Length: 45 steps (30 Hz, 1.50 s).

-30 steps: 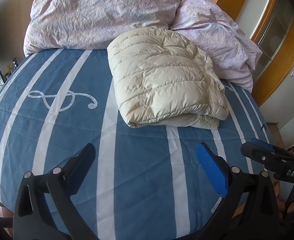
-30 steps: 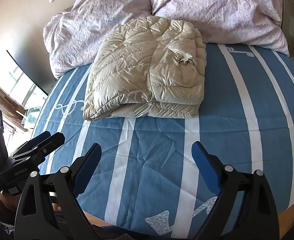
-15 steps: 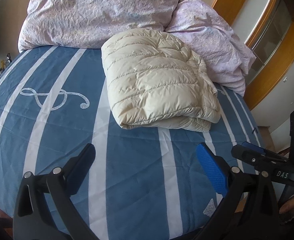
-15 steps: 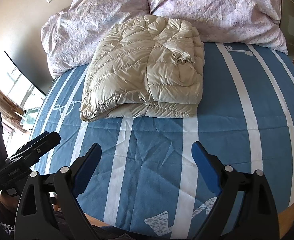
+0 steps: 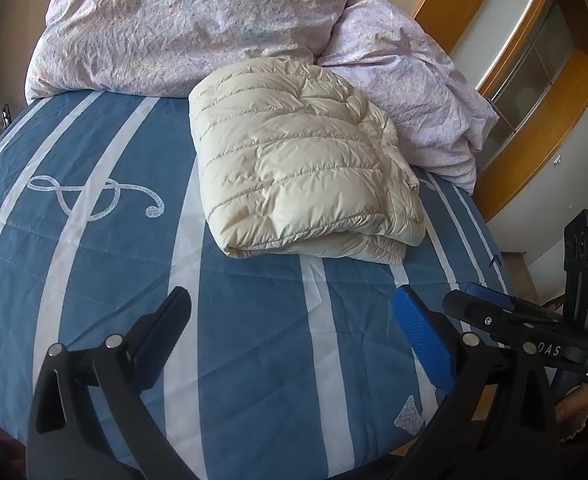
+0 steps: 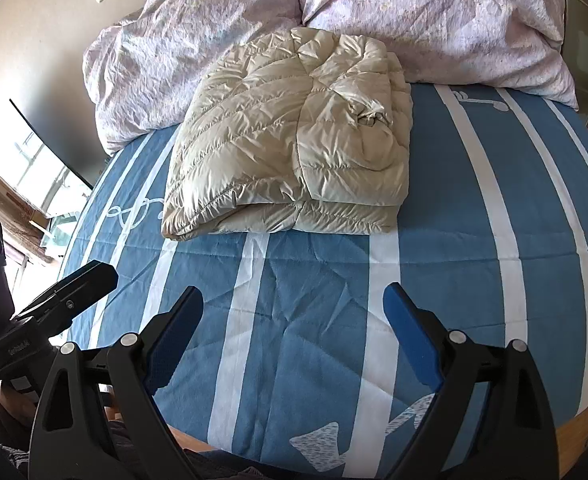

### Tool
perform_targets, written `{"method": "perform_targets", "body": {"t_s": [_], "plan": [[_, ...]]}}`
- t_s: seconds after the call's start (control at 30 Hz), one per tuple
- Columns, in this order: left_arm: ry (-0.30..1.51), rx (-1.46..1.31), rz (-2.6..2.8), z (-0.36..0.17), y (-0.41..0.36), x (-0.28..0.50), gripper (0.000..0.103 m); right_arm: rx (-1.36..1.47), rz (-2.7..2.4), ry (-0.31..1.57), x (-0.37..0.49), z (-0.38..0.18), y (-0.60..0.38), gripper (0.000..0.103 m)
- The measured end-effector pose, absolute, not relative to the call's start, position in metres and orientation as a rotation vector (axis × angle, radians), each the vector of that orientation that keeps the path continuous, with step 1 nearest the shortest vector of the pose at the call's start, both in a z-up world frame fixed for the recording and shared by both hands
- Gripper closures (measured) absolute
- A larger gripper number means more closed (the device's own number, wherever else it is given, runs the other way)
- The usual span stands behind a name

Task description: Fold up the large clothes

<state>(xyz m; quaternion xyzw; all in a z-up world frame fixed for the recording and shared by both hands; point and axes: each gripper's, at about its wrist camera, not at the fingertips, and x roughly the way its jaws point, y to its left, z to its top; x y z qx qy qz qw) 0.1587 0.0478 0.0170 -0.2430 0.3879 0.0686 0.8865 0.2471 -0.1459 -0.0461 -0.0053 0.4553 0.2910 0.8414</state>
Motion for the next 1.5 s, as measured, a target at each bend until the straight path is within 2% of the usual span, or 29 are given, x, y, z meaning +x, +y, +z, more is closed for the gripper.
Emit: {"method": "perform_targets", "body": {"t_s": [1.5], "plan": [[0.819, -0.500, 0.155, 0.0128, 0.0512, 0.1597, 0.004, -0.015, 0.613, 0.970, 0.2450, -0.0511, -0.1424, 0.010]]}}
